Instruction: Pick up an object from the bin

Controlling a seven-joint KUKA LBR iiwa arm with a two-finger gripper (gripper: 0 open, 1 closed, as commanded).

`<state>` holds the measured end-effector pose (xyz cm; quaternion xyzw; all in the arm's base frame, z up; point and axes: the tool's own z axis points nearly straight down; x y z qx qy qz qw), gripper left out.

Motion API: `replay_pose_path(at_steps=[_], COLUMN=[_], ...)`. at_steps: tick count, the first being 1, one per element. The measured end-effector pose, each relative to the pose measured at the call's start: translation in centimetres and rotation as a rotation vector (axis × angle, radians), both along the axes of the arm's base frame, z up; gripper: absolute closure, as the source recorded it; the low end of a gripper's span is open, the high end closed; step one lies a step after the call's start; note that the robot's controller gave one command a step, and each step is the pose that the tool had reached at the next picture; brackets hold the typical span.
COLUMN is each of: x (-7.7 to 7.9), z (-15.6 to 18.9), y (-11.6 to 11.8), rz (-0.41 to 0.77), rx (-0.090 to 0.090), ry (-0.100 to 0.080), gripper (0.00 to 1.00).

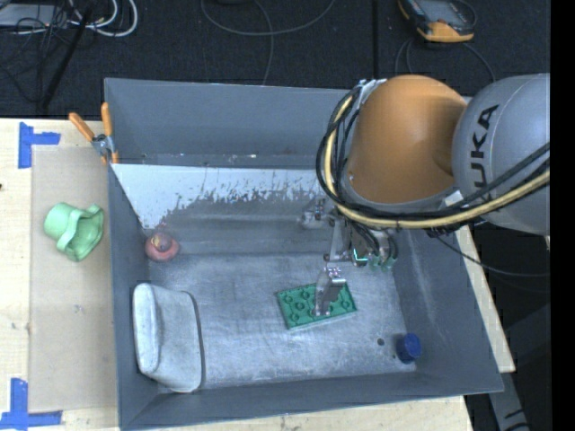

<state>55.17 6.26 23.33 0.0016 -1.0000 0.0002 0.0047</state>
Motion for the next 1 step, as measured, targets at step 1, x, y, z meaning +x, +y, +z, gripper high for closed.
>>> replay_pose_path(at_steps=[1], x=[0.01], z=[-15.23], y=[-4.09], rz=[0.24], rx=[0.002], ry=[-0.001], gripper=[0.0])
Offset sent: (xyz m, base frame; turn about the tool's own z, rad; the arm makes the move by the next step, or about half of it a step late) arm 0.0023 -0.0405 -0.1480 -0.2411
